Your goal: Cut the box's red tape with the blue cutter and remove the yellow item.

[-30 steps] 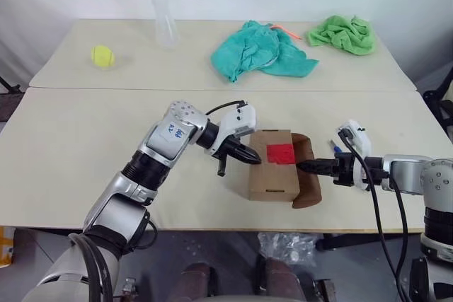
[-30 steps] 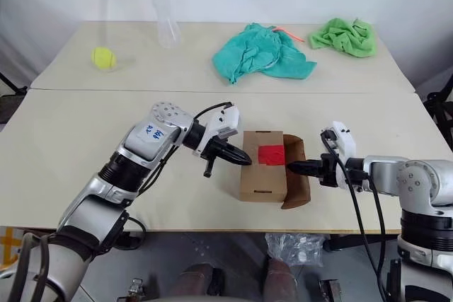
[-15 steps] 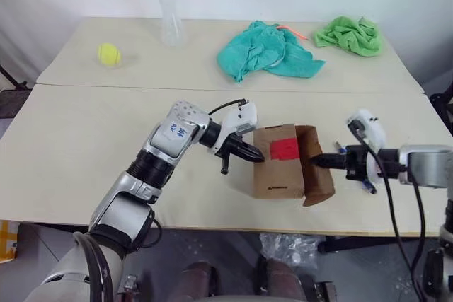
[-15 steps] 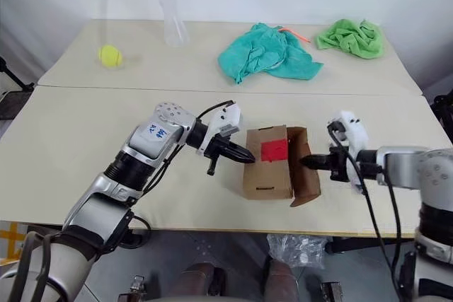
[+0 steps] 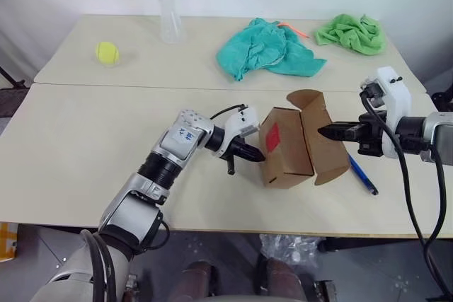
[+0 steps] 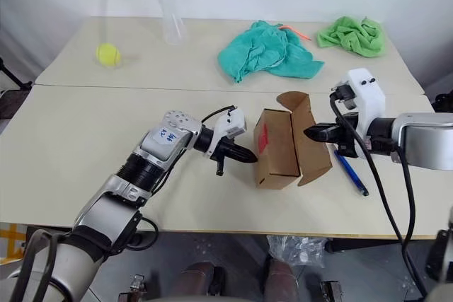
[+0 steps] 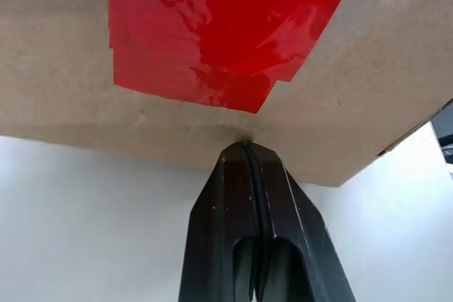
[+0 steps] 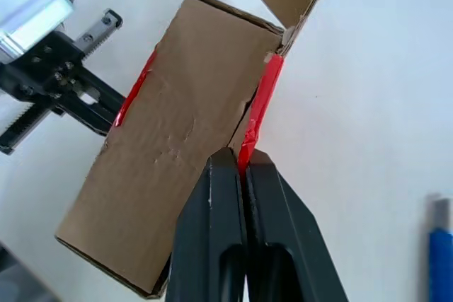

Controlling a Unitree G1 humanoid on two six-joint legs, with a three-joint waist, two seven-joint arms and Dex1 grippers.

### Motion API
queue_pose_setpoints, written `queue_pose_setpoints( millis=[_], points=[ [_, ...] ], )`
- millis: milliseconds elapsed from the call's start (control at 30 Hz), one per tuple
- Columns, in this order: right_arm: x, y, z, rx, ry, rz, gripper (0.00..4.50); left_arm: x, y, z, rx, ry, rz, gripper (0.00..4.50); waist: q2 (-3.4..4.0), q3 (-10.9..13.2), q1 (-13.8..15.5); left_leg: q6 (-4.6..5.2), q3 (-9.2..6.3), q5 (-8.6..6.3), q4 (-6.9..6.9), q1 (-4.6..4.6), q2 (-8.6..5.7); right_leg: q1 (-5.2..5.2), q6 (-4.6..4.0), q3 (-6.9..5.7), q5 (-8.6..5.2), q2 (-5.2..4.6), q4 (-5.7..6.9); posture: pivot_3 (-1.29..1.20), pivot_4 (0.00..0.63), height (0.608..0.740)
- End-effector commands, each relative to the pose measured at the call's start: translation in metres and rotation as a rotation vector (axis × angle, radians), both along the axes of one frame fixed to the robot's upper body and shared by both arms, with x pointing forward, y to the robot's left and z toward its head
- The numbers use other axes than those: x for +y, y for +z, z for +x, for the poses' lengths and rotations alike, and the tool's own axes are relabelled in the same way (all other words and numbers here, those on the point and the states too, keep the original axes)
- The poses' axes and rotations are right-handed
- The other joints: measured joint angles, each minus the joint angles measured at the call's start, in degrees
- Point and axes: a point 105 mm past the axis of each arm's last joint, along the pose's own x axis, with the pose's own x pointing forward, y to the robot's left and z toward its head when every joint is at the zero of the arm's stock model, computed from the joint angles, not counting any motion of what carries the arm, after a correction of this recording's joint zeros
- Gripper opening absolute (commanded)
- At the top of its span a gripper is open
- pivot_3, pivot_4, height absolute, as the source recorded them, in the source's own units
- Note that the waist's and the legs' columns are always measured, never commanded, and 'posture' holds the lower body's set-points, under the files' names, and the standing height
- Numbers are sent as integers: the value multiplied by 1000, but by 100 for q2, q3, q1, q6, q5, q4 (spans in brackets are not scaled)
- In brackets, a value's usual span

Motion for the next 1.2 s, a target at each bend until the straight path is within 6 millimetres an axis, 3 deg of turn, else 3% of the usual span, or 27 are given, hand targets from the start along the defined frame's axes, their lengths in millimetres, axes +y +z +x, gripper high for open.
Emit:
queue_pose_setpoints(
  millis=[33,233,333,433,600,667,867,1033,1200],
  points=[
    [13,1,-7,10,-10,0,28,5,30,6,-20,-12,-78,0,-1,3,-14,0,2,0,1,-1,3,0,1,-2,0,3,-4,0,150,740],
    [13,-3,-3,14,-59,-52,28,30,90,17,-12,-23,-235,0,-4,5,-24,1,13,-1,5,-2,14,6,2,-9,1,13,-11,0,150,740],
    [11,-3,-1,14,-77,-70,28,21,131,4,-13,-108,-373,0,-4,7,-5,8,13,-5,6,-8,15,2,3,-9,1,12,-13,0,150,740],
    [12,-1,1,8,-76,-77,28,5,141,-10,-7,-185,-416,0,-3,6,16,17,2,-10,10,-25,11,0,5,-21,2,9,-19,0,150,740],
    [15,3,4,-4,-76,-94,28,-24,130,-33,11,-296,-392,0,-4,7,13,25,2,-14,11,-39,6,-2,13,-32,7,9,-34,0,150,740],
    [15,6,5,-11,-79,-97,28,-33,116,-39,16,-325,-350,0,-4,7,14,24,1,-14,11,-40,8,-2,13,-39,7,10,-35,0,150,740],
    [19,15,6,-45,-68,-109,28,-48,75,-33,-4,-310,-235,0,-4,7,8,22,6,-12,21,-40,10,-1,18,-37,10,11,-34,0,150,740],
    [21,21,3,-72,-58,-119,28,-44,55,-24,-68,-297,-135,0,-4,7,10,22,7,-12,22,-40,11,-2,18,-35,10,9,-34,0,150,740],
    [13,22,-4,-77,-63,-138,28,-24,45,-12,-104,-249,-65,0,-4,7,39,23,4,-12,22,-51,11,-14,18,-35,10,8,-34,0,150,740]
  ],
)
